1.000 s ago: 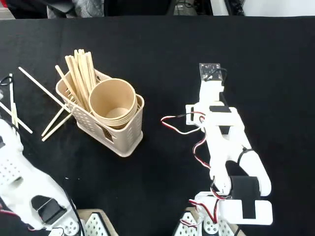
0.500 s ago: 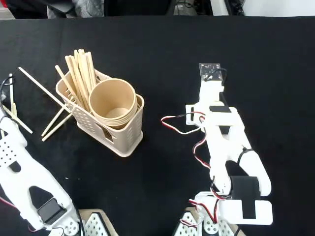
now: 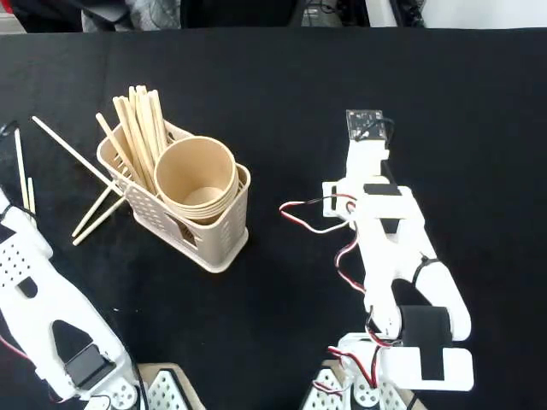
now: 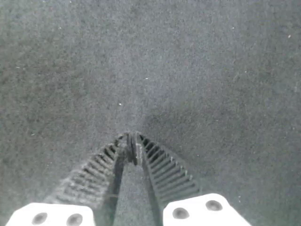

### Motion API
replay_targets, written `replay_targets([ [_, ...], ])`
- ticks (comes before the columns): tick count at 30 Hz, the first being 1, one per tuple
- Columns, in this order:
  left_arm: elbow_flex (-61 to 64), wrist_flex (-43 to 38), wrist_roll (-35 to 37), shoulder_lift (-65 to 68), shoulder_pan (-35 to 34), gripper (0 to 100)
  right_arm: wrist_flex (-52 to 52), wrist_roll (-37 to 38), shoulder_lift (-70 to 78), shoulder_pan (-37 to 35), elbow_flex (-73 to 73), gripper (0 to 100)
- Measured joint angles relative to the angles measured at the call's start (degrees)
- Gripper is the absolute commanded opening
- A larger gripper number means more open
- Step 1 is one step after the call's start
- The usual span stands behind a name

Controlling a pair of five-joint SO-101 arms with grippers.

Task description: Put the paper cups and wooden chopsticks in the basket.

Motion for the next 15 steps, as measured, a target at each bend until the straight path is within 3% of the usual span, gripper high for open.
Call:
replay_targets([
  [3, -7.47, 4.48, -0.09, 0.00, 0.00, 3, 0.00, 0.00, 0.00, 0.00, 0.00, 1.5],
  [8, -9.49, 8.35, -0.09, -0.97, 0.00, 3, 0.00, 0.00, 0.00, 0.00, 0.00, 1.5],
  [15, -9.49, 18.02, -0.09, -14.24, 1.32, 3, 0.00, 0.00, 0.00, 0.00, 0.00, 1.5],
])
